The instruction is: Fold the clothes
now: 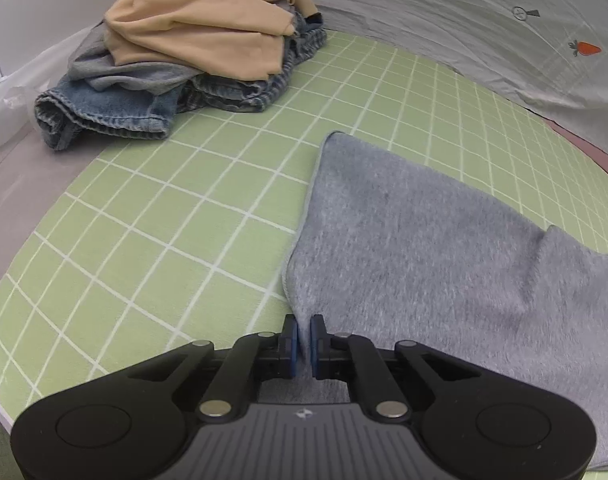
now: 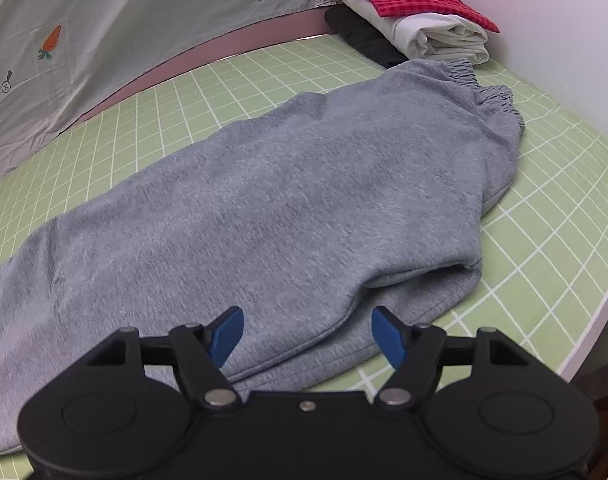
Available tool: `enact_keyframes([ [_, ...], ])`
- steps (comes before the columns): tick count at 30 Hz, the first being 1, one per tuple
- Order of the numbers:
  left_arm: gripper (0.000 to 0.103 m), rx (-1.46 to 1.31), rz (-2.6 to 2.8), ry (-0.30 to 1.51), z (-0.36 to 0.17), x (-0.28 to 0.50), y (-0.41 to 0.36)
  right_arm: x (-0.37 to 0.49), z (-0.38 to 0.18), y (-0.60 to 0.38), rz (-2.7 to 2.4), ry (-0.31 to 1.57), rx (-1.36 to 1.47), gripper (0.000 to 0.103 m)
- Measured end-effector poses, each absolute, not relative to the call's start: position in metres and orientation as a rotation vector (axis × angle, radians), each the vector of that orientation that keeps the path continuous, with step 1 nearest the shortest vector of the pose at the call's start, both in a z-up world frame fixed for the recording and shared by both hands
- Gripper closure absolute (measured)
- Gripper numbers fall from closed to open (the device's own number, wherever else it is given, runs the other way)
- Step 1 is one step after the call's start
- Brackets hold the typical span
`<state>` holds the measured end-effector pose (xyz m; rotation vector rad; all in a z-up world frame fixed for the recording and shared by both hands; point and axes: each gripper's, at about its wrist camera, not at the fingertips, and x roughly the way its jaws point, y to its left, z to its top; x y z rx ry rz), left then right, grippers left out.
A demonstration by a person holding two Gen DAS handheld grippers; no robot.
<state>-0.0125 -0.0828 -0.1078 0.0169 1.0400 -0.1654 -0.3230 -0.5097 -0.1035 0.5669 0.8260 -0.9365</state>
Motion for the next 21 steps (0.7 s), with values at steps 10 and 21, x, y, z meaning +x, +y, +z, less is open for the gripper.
enact_keyframes([
  [10, 0.076, -0.076, -0.082, 1.031, -0.099, 0.001, -0.031, -0.319, -0.107, -0.500, -0.940, 0.825, 0.584, 0.031],
  [21, 0.027, -0.057, -0.083, 1.052, -0.111, -0.013, -0.051, -0.312, -0.109, -0.502, -0.916, 0.848, 0.563, 0.031],
])
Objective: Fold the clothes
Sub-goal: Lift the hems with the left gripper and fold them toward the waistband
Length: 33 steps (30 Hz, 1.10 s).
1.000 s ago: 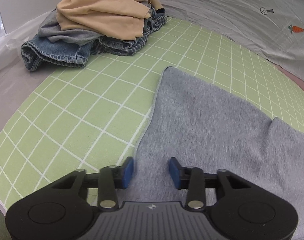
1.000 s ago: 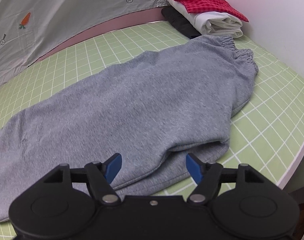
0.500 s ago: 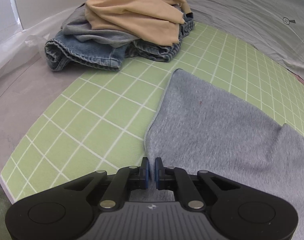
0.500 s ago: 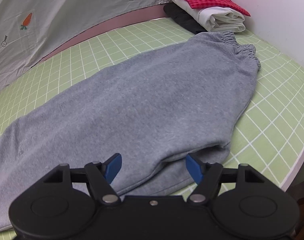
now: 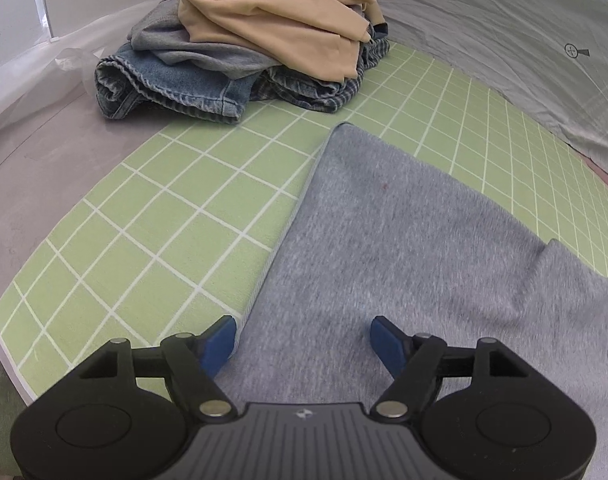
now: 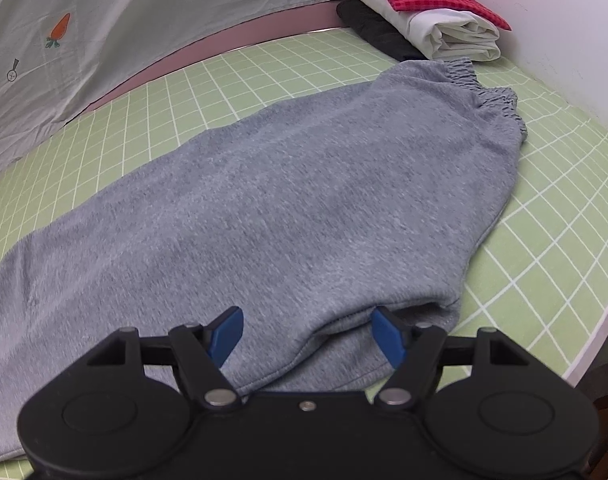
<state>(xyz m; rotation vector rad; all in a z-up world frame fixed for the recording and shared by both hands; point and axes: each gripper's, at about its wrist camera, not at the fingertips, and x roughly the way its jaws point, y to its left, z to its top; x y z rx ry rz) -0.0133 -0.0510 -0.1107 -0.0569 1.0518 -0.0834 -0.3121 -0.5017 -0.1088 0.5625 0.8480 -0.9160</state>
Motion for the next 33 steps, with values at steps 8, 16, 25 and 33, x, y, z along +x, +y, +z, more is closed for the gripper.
enact_keyframes([
  [8, 0.060, -0.016, -0.024, 1.011, -0.112, -0.019, -0.063, -0.321, -0.109, -0.505, -0.918, 0.857, 0.562, 0.031],
  [16, 0.096, -0.018, -0.074, 0.928, -0.084, -0.017, -0.094, -0.346, -0.107, -0.526, -0.914, 0.844, 0.553, 0.031],
  [25, 0.095, 0.189, -0.491, 0.771, -0.050, -0.091, -0.255, -0.383, -0.110, -0.568, -0.898, 0.837, 0.548, 0.031],
  [33, 0.076, 0.279, -0.578, 0.929, -0.100, -0.154, -0.330, -0.414, -0.112, -0.616, -0.864, 0.836, 0.524, 0.031],
])
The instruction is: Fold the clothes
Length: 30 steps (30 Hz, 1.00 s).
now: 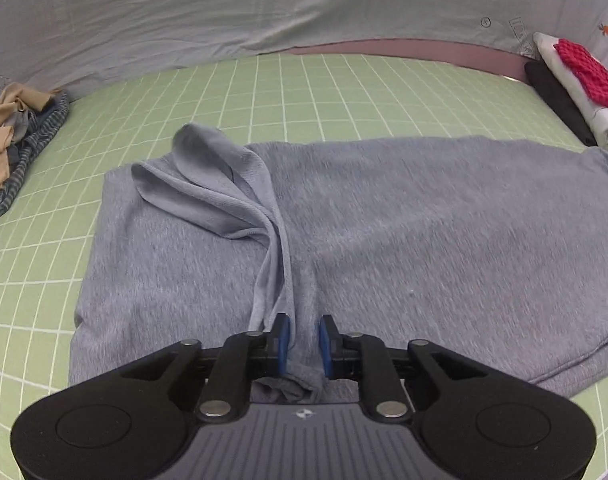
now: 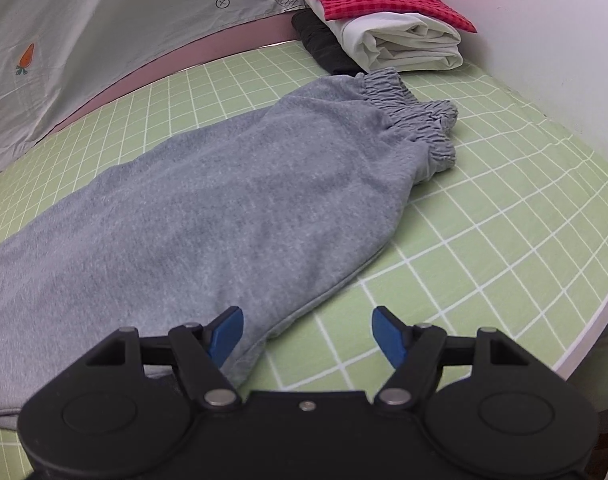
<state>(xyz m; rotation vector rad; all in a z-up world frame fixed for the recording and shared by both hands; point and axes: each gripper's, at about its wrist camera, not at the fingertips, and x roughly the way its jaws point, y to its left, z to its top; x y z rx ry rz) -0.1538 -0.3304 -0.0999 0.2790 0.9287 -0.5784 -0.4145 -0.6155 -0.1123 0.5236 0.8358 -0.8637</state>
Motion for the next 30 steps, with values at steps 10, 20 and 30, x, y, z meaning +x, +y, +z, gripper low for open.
enact_keyframes([
  [10, 0.071, 0.077, -0.361, 0.939, -0.072, -0.130, -0.289, -0.418, -0.114, -0.650, -0.880, 0.802, 0.540, 0.030],
  [20, 0.073, 0.285, -0.405, 0.992, -0.102, -0.086, -0.319, -0.391, -0.123, -0.660, -0.949, 0.768, 0.604, 0.030],
  [30, 0.071, 0.295, -0.569, 0.844, -0.102, -0.052, -0.388, -0.350, -0.132, -0.692, -0.993, 0.807, 0.578, 0.029],
])
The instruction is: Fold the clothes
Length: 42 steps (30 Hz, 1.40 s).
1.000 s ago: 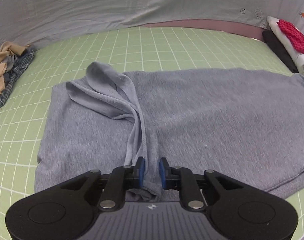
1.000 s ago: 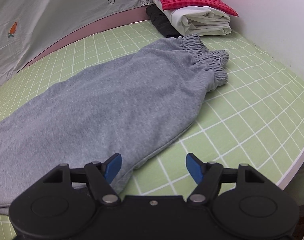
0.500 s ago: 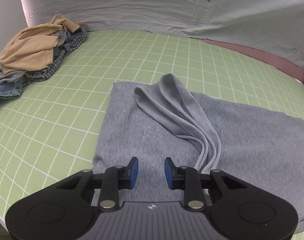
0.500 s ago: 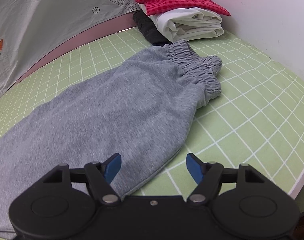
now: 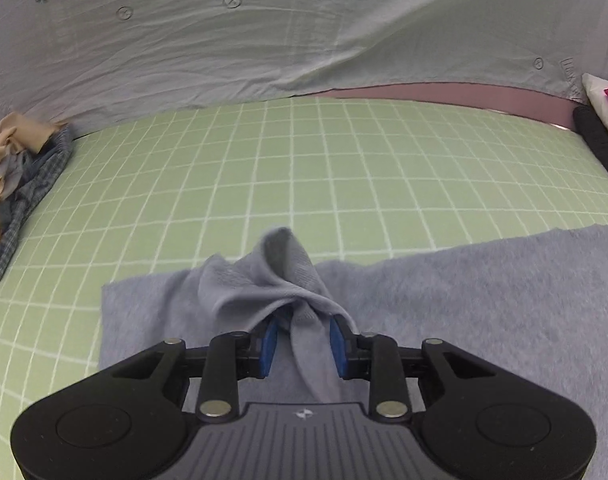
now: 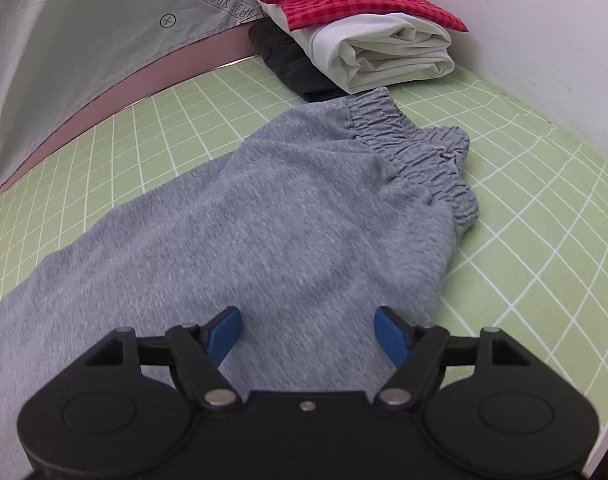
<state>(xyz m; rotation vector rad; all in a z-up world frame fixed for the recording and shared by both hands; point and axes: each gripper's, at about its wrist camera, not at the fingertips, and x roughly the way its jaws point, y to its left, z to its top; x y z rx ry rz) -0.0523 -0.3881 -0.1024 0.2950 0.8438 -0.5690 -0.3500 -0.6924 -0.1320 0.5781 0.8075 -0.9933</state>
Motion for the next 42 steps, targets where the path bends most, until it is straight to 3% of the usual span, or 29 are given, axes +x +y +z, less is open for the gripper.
enact_keyframes([
  [5, 0.070, 0.294, -0.693, 0.803, -0.095, -0.063, -0.423, -0.344, -0.131, -0.704, -0.995, 0.829, 0.567, 0.028],
  [10, 0.049, 0.236, -0.623, 0.886, -0.088, -0.061, -0.405, -0.352, -0.132, -0.708, -1.029, 0.826, 0.590, 0.026],
  [13, 0.044, 0.207, -0.575, 0.951, -0.089, -0.057, -0.383, -0.357, -0.133, -0.710, -1.057, 0.822, 0.589, 0.022],
  [19, 0.044, 0.220, -0.553, 1.031, -0.106, -0.070, -0.372, -0.362, -0.135, -0.712, -1.063, 0.807, 0.610, 0.022],
  [20, 0.045, 0.242, -0.546, 1.031, -0.108, -0.074, -0.374, -0.362, -0.135, -0.712, -1.061, 0.808, 0.606, 0.022],
  [21, 0.055, 0.280, -0.539, 1.012, -0.108, -0.078, -0.376, -0.362, -0.135, -0.711, -1.058, 0.807, 0.602, 0.022],
  [22, 0.081, 0.317, -0.533, 0.992, -0.108, -0.082, -0.379, -0.362, -0.135, -0.710, -1.055, 0.806, 0.599, 0.022],
  [23, 0.094, 0.343, -0.531, 0.978, -0.107, -0.086, -0.381, -0.363, -0.134, -0.710, -1.055, 0.803, 0.599, 0.022],
  [29, 0.097, 0.358, -0.605, 0.966, -0.095, -0.097, -0.376, -0.378, -0.130, -0.719, -1.088, 0.757, 0.624, 0.022],
  [32, 0.083, 0.377, -0.598, 1.006, -0.103, -0.095, -0.379, -0.390, -0.128, -0.732, -1.118, 0.715, 0.653, 0.020],
  [35, 0.056, 0.329, -0.584, 1.027, -0.102, -0.089, -0.377, -0.398, -0.128, -0.750, -1.154, 0.689, 0.667, 0.018],
  [36, 0.039, 0.305, -0.575, 1.021, -0.099, -0.086, -0.376, -0.398, -0.128, -0.758, -1.154, 0.678, 0.672, 0.016],
  [37, 0.030, 0.282, -0.563, 1.013, -0.096, -0.084, -0.375, -0.399, -0.128, -0.765, -1.154, 0.668, 0.677, 0.015],
  [42, 0.021, 0.227, -0.461, 0.988, -0.087, -0.072, -0.371, -0.394, -0.133, -0.799, -1.135, 0.657, 0.687, 0.009],
])
